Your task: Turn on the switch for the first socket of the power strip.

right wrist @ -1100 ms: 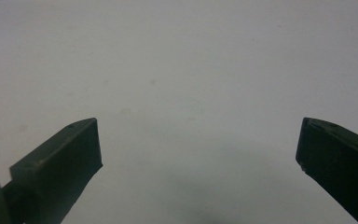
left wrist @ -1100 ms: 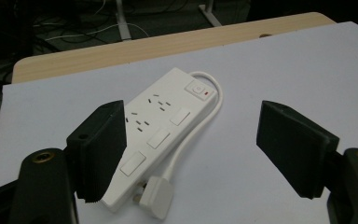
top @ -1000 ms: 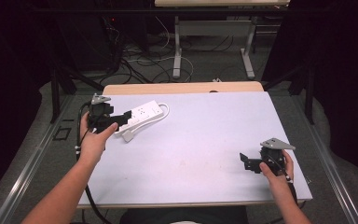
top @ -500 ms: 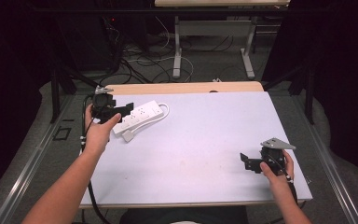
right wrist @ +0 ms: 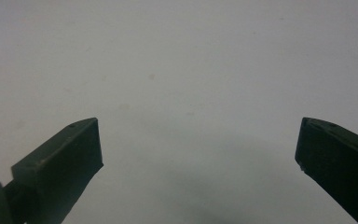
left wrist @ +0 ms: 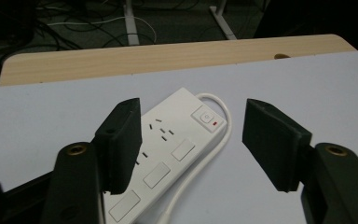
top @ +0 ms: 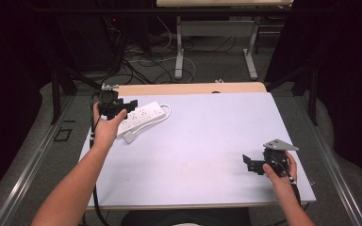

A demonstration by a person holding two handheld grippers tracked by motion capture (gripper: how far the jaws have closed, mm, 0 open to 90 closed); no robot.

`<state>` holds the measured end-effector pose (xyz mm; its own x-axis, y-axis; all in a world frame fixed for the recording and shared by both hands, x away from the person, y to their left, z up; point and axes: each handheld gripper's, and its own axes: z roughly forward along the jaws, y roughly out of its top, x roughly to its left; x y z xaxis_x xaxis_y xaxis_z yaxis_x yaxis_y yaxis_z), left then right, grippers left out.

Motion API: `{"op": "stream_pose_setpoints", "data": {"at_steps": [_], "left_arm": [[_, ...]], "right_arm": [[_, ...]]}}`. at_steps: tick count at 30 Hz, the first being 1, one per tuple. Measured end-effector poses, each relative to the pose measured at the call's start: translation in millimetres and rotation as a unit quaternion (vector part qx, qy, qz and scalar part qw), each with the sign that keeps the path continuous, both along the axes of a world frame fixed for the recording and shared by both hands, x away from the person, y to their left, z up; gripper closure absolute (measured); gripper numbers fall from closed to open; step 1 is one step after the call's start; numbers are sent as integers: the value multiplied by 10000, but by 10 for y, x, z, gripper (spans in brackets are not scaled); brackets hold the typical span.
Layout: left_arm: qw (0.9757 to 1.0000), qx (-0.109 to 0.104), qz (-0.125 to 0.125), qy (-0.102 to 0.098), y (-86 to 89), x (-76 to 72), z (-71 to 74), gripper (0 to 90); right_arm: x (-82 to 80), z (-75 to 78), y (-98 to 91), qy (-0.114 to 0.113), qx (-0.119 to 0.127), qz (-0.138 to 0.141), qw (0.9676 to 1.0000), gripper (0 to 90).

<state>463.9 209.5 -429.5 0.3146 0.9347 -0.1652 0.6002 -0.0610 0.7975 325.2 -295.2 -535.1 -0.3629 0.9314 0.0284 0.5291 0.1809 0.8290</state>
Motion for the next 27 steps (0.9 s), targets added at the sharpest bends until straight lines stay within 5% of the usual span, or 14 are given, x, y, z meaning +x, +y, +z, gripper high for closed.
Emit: {"op": "stream_pose_setpoints", "data": {"at_steps": [13, 27], "left_arm": [[9998, 136, 12, 130, -107, 158, -86, 564], [9987, 400, 185, 260, -195, 338, -261, 620]], "right_arm": [[8, -9, -10, 25, 36, 5, 10000, 0], [17, -27, -13, 90, 105, -28, 9999, 1]]}}
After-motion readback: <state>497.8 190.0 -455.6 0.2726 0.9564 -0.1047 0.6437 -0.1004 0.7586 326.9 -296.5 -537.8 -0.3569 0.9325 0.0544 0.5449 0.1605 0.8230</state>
